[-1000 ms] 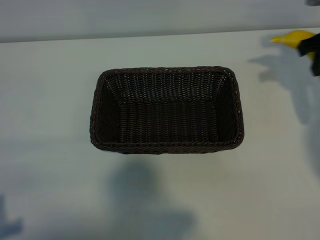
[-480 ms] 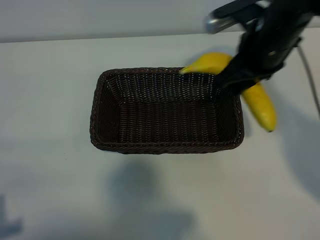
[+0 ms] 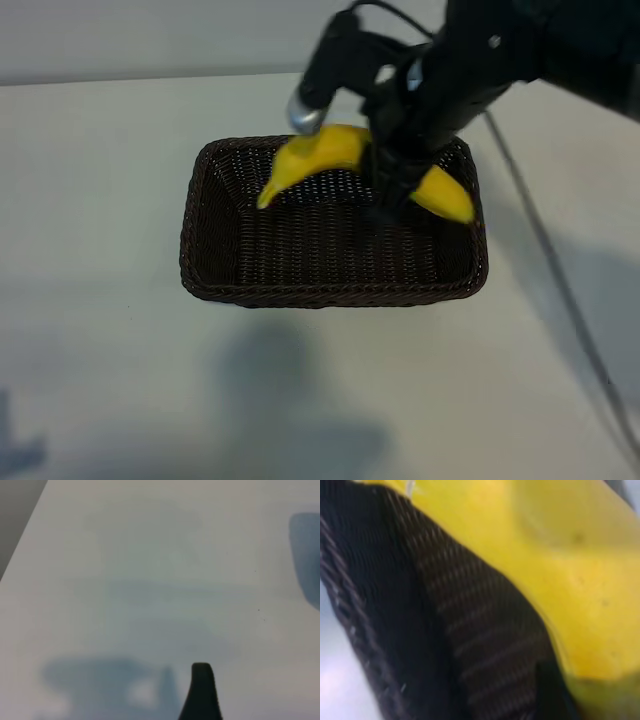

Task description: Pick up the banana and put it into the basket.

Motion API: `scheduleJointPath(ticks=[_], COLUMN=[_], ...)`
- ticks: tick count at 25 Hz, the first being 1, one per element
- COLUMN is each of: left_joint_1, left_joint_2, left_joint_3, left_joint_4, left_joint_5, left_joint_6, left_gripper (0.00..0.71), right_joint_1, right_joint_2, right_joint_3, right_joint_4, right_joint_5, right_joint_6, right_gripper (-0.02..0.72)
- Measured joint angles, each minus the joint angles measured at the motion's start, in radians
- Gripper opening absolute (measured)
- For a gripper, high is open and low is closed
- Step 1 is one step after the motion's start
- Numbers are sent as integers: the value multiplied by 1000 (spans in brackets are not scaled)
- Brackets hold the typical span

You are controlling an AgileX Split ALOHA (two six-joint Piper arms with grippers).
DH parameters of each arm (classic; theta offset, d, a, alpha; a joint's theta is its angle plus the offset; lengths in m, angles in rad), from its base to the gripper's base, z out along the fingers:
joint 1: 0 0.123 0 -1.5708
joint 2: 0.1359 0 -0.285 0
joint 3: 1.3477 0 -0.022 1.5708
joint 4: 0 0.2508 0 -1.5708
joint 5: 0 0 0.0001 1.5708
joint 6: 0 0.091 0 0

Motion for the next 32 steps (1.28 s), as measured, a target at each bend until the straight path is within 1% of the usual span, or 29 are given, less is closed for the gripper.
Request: scheduleJointPath(ticks=[1, 2, 4, 6, 14, 20, 22, 27, 29, 32], left_joint_1=[0, 0, 0, 0, 0, 0, 0, 0, 0, 0], left_joint_2=[0, 0, 0, 0, 0, 0, 0, 0, 0, 0], left_joint_3=[0, 0, 0, 0, 0, 0, 0, 0, 0, 0], left_joint_4=[0, 0, 0, 0, 0, 0, 0, 0, 0, 0], left_joint_5=[0, 0, 0, 0, 0, 0, 0, 0, 0, 0], left_joint_6=[0, 0, 0, 0, -1, 0, 0, 0, 0, 0], left_gripper=[597, 597, 597, 597, 597, 597, 597, 597, 597, 597], right_joint_1=[6, 9, 12, 12, 12, 12, 12, 12, 12, 12], right_joint_2=[13, 28, 62, 96, 192, 191, 191, 191, 191, 191], right_joint_3=[0, 0, 0, 0, 0, 0, 0, -4, -19, -77], right_joint_4=[1, 1, 3, 3, 2, 2, 2, 2, 2, 2], right_joint_5=[-27, -52, -83, -97, -108, -114, -117, -118, -91, -15], right_joint_6=[-30, -45, -57, -62, -65, -27, -15, 0, 22, 94], right_gripper=[414, 414, 413, 413, 413, 416, 450, 626, 653, 656])
